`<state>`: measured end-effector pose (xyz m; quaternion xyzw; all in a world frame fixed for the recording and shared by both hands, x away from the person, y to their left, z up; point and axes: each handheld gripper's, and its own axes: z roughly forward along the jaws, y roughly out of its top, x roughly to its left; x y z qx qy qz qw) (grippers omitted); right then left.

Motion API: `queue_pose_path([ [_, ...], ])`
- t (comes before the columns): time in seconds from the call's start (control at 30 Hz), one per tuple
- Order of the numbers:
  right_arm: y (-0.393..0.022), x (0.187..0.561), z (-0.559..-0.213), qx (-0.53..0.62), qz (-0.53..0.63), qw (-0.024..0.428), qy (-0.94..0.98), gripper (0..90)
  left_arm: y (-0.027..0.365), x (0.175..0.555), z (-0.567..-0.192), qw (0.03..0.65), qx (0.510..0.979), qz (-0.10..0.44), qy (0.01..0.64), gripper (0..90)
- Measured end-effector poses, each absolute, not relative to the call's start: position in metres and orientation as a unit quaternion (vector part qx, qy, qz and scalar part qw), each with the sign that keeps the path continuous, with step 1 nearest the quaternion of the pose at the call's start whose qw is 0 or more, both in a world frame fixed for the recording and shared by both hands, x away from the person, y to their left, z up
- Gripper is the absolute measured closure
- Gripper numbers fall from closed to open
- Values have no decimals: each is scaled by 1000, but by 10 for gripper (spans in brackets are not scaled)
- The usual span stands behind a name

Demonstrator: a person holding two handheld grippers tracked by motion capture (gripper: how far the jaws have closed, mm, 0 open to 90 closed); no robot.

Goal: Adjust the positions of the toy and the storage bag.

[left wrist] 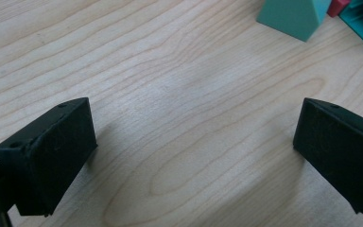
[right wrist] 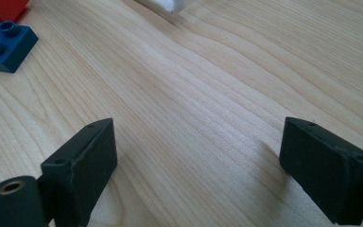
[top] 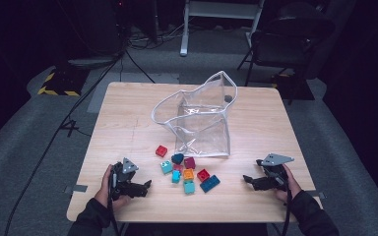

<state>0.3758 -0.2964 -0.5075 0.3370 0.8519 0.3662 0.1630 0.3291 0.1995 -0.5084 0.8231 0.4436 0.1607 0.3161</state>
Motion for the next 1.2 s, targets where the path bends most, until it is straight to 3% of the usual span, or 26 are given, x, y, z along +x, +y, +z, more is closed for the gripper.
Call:
queue_pose_path([
  [0.33,-300,377,-506,342,364,153,852,171,197,325,-508,320,843,147,407,1],
  [0.53,-294,378,-498,341,384,179,839,247,193,322,-508,325,852,139,386,3],
  [0.7,-270,389,-480,313,422,207,825,447,188,321,-508,326,859,134,373,5],
  [0.87,-249,401,-473,292,446,195,823,563,186,320,-508,326,859,135,372,7],
  [1.2,-222,416,-477,295,437,247,813,864,172,321,-508,328,861,132,366,9],
])
